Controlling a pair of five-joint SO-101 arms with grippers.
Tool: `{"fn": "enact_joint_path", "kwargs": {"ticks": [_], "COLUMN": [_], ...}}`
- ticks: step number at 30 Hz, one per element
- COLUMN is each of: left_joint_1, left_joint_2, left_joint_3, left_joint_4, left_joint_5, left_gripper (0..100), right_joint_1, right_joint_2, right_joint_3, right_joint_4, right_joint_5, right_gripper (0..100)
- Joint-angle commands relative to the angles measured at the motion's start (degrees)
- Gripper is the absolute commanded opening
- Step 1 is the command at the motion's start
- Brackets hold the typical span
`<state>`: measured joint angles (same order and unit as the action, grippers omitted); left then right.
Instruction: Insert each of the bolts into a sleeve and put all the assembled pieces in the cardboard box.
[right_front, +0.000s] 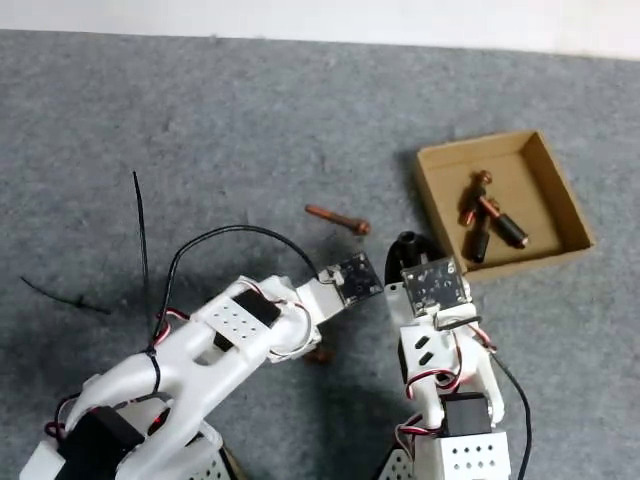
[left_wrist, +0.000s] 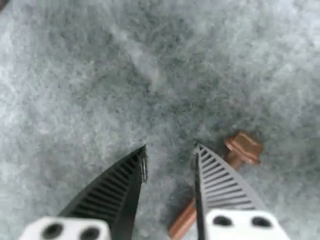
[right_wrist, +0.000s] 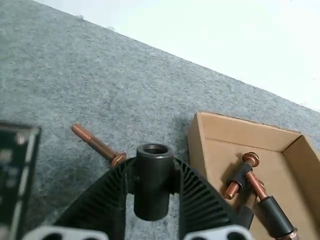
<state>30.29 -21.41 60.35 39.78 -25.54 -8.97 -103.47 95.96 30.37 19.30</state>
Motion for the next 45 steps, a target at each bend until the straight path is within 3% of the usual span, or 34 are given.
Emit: {"fn": "enact_joint_path", "kwargs": {"ticks": [1, 9, 18, 23, 27, 30, 45], "left_joint_1": [1.19, 0.75, -1.63, -1.19, 3.21, 5.23, 5.67], "left_joint_2": [-1.8, -2.42, -3.03, -14.2, -24.57, -27.65, -14.73], "left_joint_3": [-2.86, -6.9, -9.8, -9.71, -4.09, 0.84, 1.54], "left_joint_4": [0.7, 9.76, 10.46, 16.09, 17.93, 17.85, 17.85], "left_joint_5": [-2.46, -6.51, -6.24, -6.33, -6.68, -11.16, -19.6], "left_gripper": [19, 20, 20, 20, 20, 20, 20], "right_joint_1": [0.66, 0.66, 0.66, 0.66, 0.66, 0.66, 0.66], "right_joint_2": [-1.71, -1.71, -1.71, -1.71, -1.63, -1.63, -1.63], "right_joint_3": [6.73, 6.64, 6.64, 6.64, 6.55, 6.55, 6.55], "right_joint_4": [-1.63, -1.63, -1.63, -1.63, -1.63, -1.63, -1.63], "right_joint_5": [0.0, 0.0, 0.0, 0.0, 0.0, 0.0, 0.0], "right_gripper": [0.5, 0.5, 0.5, 0.5, 0.5, 0.5, 0.5]}}
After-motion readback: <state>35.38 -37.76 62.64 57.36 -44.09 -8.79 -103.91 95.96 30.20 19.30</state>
